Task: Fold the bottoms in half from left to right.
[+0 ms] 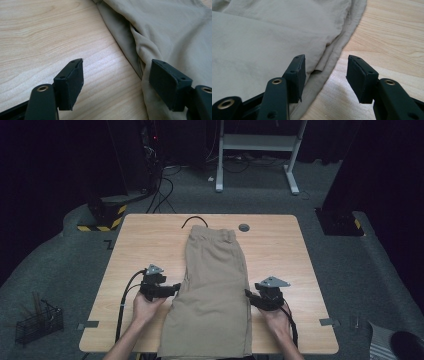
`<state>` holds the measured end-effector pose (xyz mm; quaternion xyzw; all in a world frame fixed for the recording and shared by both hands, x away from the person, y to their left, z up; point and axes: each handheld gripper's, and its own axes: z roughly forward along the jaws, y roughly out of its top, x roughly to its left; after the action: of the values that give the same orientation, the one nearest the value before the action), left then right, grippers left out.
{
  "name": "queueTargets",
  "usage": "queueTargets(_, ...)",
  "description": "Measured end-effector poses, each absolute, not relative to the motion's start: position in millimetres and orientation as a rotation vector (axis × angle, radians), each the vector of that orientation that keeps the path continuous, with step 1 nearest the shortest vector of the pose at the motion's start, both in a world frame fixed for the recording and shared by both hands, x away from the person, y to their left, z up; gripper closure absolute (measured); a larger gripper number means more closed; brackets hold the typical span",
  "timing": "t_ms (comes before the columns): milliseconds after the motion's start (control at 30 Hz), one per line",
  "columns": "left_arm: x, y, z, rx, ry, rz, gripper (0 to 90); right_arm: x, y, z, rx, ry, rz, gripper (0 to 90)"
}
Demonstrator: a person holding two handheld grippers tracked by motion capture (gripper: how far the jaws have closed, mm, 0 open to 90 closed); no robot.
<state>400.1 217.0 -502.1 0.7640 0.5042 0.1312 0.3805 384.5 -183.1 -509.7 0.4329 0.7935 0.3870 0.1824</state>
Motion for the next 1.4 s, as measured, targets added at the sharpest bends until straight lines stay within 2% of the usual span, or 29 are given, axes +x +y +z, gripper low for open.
queueTargets(233, 407.8, 218.4, -505.4, 1.936, 1.307, 0.32, 27.3, 389.0, -182.4, -506.8, 1.228, 2.215, 1.075, 49.1)
queueTargets(567, 420.9, 212.2, -503.9, 1.932, 1.3, 0.325, 26.7, 408.0, -171.6, -500.5, 1.257, 2.197, 1.073, 40.9)
queueTargets(933, 439.3, 196.0, -512.2, 1.951, 1.332, 0.327, 28.5, 430.2, -154.9, -505.4, 1.287, 2.204, 1.024, 43.3)
queueTargets(1000, 440.4, 192.9, -516.0, 1.969, 1.337, 0.336, 29.4, 433.9, -151.0, -508.6, 1.294, 2.216, 0.999, 44.6)
queueTargets(1200, 432.1, 181.1, -516.7, 2.088, 1.288, 0.495, 33.9, 437.0, -149.2, -517.7, 1.289, 2.263, 0.924, 47.2)
queueTargets(1400, 412.2, 178.6, -516.9, 2.093, 1.265, 0.493, 38.2, 426.0, -157.3, -517.3, 1.259, 2.285, 0.925, 47.7)
